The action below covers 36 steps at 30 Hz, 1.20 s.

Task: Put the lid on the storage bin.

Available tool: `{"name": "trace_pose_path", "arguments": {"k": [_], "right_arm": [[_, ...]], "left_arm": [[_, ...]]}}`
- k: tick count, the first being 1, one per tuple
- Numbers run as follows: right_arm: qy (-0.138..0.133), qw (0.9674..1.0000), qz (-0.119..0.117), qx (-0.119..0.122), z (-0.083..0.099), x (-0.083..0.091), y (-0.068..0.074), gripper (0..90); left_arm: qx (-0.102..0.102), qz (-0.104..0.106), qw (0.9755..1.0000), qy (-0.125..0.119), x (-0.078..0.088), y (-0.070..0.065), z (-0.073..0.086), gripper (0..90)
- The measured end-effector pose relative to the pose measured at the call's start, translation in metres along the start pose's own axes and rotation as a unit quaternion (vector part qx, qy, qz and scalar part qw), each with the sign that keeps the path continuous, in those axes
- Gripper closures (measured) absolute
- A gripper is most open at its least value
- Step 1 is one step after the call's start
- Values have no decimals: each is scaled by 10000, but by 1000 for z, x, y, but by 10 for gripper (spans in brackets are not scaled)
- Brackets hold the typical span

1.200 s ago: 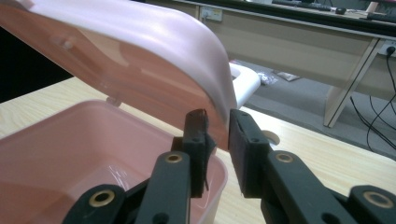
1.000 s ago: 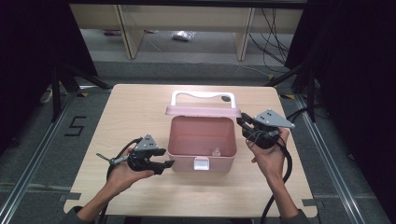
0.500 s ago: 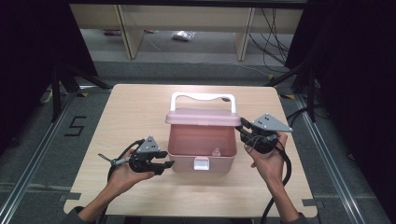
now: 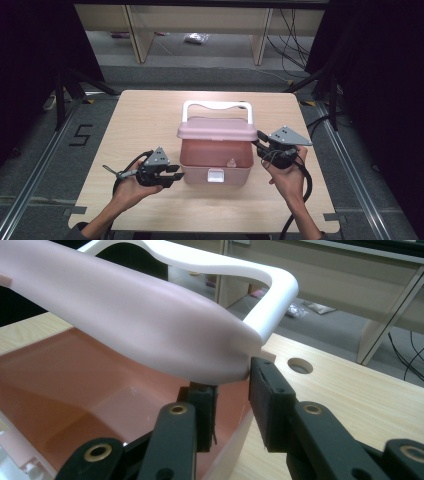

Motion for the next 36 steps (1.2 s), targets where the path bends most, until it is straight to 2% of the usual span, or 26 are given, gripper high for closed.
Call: {"name": "trace_pose_path", "arguments": {"k": [1,4,5,7,8,10,13,14,15,16,17,19,20,22,24,25,26,27,28,29,30,31,32,33,36], "right_arm": [[35,10000,26,78,0,1,-1,729],[58,10000,9,-28,2,1,1,727],[29,10000,29,90,2,1,-1,726],[55,9999,13,98,4,1,-1,724],[89,10000,-22,23,6,2,0,723],[121,9999,19,74,8,2,-1,722],[155,9999,0,-1,13,3,1,717],[246,9997,-64,56,14,3,-1,716],[197,9998,-34,31,15,3,-1,717],[257,9996,-143,-40,16,3,0,717],[234,9997,-90,-46,17,4,-1,718],[291,9994,-178,-19,19,4,-2,718],[418,9989,-143,-176,20,7,0,717],[340,9993,-116,-38,22,6,-2,714],[345,9993,-172,-12,23,5,-2,713],[386,9991,-131,-80,25,7,-2,710],[431,9989,-158,-17,25,7,-3,708],[369,9993,-98,-61,27,7,-3,706],[457,9988,-169,-31,28,7,-3,704],[536,9983,-173,-141,29,9,-2,701],[546,9983,-205,-78,30,9,-2,698],[550,9982,-180,-130,31,10,-2,695],[554,9982,-193,-87,32,11,-3,691],[620,9977,-136,-223,34,13,-1,688],[612,9979,-168,-110,35,15,-4,678]], "left_arm": [[-11,-8,10000,-4,0,0,0,704],[-48,-11,10000,13,0,1,0,752],[-44,25,10000,17,-1,1,0,754],[-33,19,10000,4,-1,2,1,777],[-37,0,10000,36,-1,2,1,792],[-42,33,10000,18,-2,2,1,816],[-75,45,10000,24,-3,3,2,820],[-72,32,10000,18,-3,3,2,824],[-70,-2,10000,29,-2,3,2,826],[-80,8,10000,34,-2,3,2,832],[-89,14,10000,40,-2,4,2,833],[-75,30,10000,27,-2,3,2,842],[-97,65,9999,30,-2,3,3,843],[-64,69,10000,10,-3,3,4,844],[-70,61,9999,39,-2,3,5,847],[-81,57,9999,32,-2,3,5,851],[-93,73,9999,29,-1,3,6,852],[-85,32,9999,69,0,3,6,852],[-81,93,9999,20,0,3,7,851],[-53,58,10000,36,1,2,8,851],[-63,60,10000,35,2,2,8,849],[-49,81,10000,21,2,2,9,847],[-36,25,10000,27,3,1,10,846],[-41,62,10000,18,4,1,11,846],[-43,73,10000,17,8,0,14,844]]}}
Point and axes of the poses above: each handheld gripper's, and its own axes: x roughly backward along the jaws, z roughly out of its underside, y roughly to its left, the point moved 2 cm from there along -x, roughly forward along the jaws, and after that the axes turned 14 degrees about -x, right-handed, at the moved point
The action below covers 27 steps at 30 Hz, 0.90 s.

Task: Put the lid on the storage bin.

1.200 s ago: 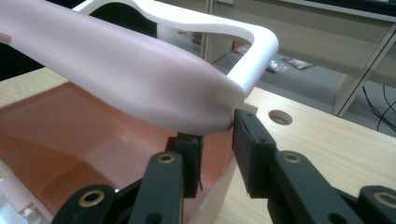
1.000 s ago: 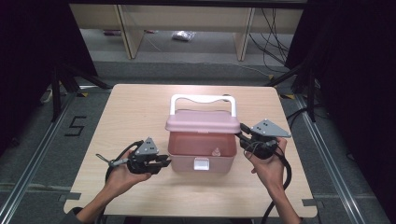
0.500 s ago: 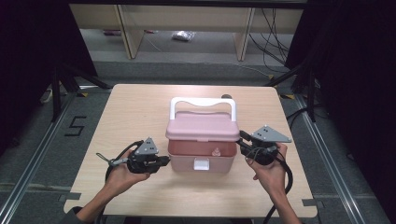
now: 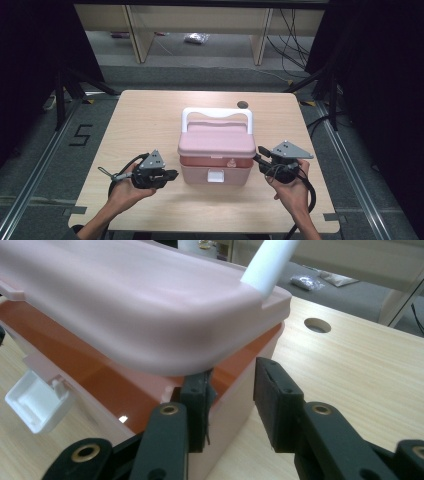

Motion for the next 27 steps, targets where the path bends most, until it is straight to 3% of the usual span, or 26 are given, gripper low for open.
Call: {"name": "trace_pose_path", "arguments": {"k": [1,2,4,11,14,15,16,18,19,20,23,25,27], "right_arm": [[25,9999,42,-140,2,1,1,674],[-14,10000,19,2,2,1,-1,672],[35,9999,21,-102,4,3,-2,669],[68,10000,-21,-34,9,1,-4,663],[23,10000,69,15,9,2,-6,656],[108,9997,69,-189,11,3,-3,655],[73,10000,49,-25,11,2,-6,654],[168,9998,46,-30,12,3,-7,651],[223,9995,91,-212,14,4,-5,650],[192,9998,96,-34,14,3,-9,648],[207,9997,119,-39,15,3,-11,642],[221,9995,145,-152,16,4,-10,639],[161,9997,180,-48,15,4,-12,637]], "left_arm": [[7,-18,10000,2,1,0,1,842],[5,4,10000,-1,2,-1,3,841],[67,-31,10000,-27,4,-2,5,837],[50,-8,10000,19,10,-4,11,825],[64,-11,10000,12,11,-5,13,803],[183,-53,9998,-87,10,-7,13,795],[87,-36,10000,29,12,-6,15,789],[103,-57,9999,18,12,-6,16,787],[97,-59,9999,21,12,-6,17,784],[101,-61,9999,34,12,-6,18,782],[221,-54,9997,-45,11,-8,19,769],[146,-47,9999,32,12,-8,21,751],[145,-20,9999,43,13,-8,23,740]]}}
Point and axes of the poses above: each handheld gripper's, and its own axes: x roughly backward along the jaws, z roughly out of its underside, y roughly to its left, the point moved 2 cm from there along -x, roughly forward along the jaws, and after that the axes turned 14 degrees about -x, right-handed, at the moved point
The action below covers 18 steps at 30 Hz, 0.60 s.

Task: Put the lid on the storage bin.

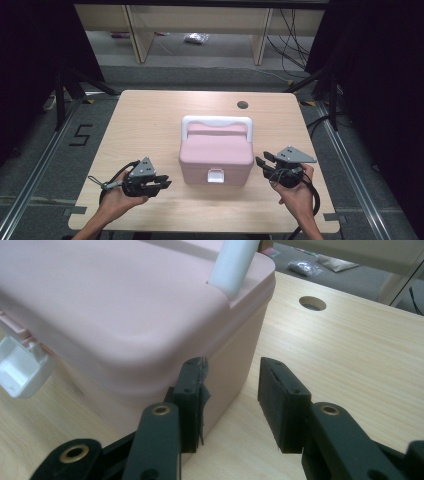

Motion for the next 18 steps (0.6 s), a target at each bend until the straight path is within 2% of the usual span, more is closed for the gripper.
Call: {"name": "trace_pose_path", "arguments": {"k": [2,3,4,5,6,9,10,11,12,13,14,15,16,17,18], "right_arm": [[-8,10000,20,-46,0,0,0,636],[-31,10000,18,-2,0,0,-2,635],[-22,10000,11,39,0,-1,-3,633],[30,10000,-55,-69,1,-1,-2,631],[22,9999,13,-114,2,0,-2,627],[0,10000,32,15,2,0,-6,605],[70,9998,61,-172,4,1,-4,589],[27,10000,40,-40,4,0,-7,569],[70,9999,26,-67,5,1,-8,559],[84,9996,53,-272,7,1,-6,541],[33,9999,66,-135,7,2,-9,520],[93,9996,36,-280,9,3,-9,498],[85,9994,-12,-338,10,3,-9,476],[26,9994,-1,-343,11,4,-10,455],[7,9998,17,-217,12,5,-13,445]], "left_arm": [[10,-46,10000,1,1,0,1,727],[111,-59,9999,-59,1,-1,1,712],[20,-43,10000,1,2,0,2,698],[43,-41,10000,-23,2,0,2,687],[41,-27,10000,-24,3,0,2,669],[110,-69,9999,-65,3,0,4,605],[229,-91,9995,-210,2,-2,3,571],[156,-76,9998,-130,4,-2,4,532],[156,-65,9997,-153,4,-1,4,508],[223,-101,9994,-226,4,-3,4,493],[89,-123,9998,-97,6,-1,5,475],[169,-98,9996,-187,5,-3,5,454],[155,-78,9997,-179,6,-3,5,435],[271,-121,9992,-274,4,-5,5,423],[206,-142,9995,-205,5,-5,6,417]]}}
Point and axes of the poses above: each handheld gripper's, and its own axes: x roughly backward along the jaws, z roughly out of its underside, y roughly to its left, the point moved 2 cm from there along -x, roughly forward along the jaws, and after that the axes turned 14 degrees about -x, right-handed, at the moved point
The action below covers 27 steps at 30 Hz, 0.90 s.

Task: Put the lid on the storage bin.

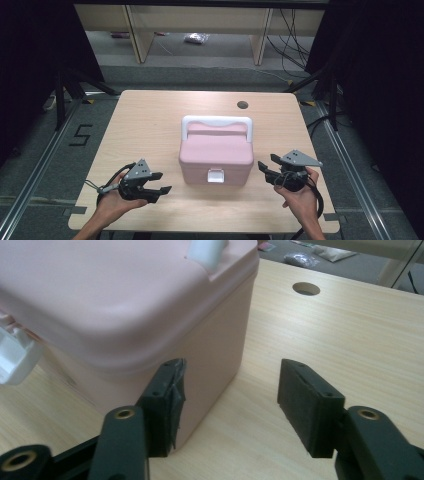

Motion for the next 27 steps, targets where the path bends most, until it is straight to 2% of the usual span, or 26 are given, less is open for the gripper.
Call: {"name": "trace_pose_path", "arguments": {"k": [1,4,5,6,7,8,9,10,11,12,13,15,16,18,19,20,21,23,24,25,26,27], "right_arm": [[7,10000,-2,-39,2,1,-1,437],[-14,9999,-50,-141,6,2,-3,407],[-77,9999,-15,-91,7,3,-4,400],[-10,9998,-101,-195,9,3,-3,395],[-82,9999,-76,-65,10,3,-6,391],[-61,9997,-122,-177,12,3,-5,387],[-23,9997,-135,-186,13,3,-5,381],[-14,9998,-122,-172,15,3,-6,377],[5,9997,-141,-224,16,3,-6,373],[13,9997,-117,-207,17,3,-6,365],[67,9993,-175,-323,19,3,-5,356],[83,9991,-178,-379,21,5,-5,335],[55,9990,-189,-398,22,5,-4,321],[41,9992,-158,-377,24,5,-4,303],[-2,9993,-159,-333,25,5,-5,291],[78,9991,-212,-371,27,5,-5,285],[82,9988,-179,-449,29,5,-3,276],[107,9994,-150,-294,32,6,-3,263],[148,9992,-199,-321,34,6,-2,259],[218,9986,-191,-436,37,7,0,255],[146,9991,-226,-323,38,5,-1,254],[239,9991,-210,-293,40,7,-1,254]], "left_arm": [[-52,-11,10000,49,1,1,1,407],[-57,-50,10000,-14,2,0,0,374],[-10,-83,9999,-66,2,0,0,362],[93,-124,9998,-154,1,-1,0,354],[58,-98,9999,-97,2,-1,0,350],[77,-94,9998,-132,2,-1,0,347],[-11,-68,10000,-53,3,0,0,342],[-8,-94,9999,-38,3,0,0,336],[108,-124,9998,-143,1,-2,0,329],[109,-93,9998,-148,0,-2,1,324],[76,-85,9999,-79,0,-2,1,319],[113,-94,9999,-58,-1,-3,2,303],[55,-100,9999,-3,0,-2,3,296],[28,-101,9999,14,0,-2,4,282],[112,-92,9999,-69,-1,-4,4,268],[163,-91,9997,-138,-1,-5,3,258],[94,-50,9999,-114,0,-5,4,250],[135,-51,9998,-141,1,-6,4,225],[231,-93,9995,-218,0,-7,3,208],[214,-88,9996,-184,1,-7,4,196],[250,-66,9994,-212,0,-8,4,181],[259,-83,9994,-220,0,-9,4,164]]}}
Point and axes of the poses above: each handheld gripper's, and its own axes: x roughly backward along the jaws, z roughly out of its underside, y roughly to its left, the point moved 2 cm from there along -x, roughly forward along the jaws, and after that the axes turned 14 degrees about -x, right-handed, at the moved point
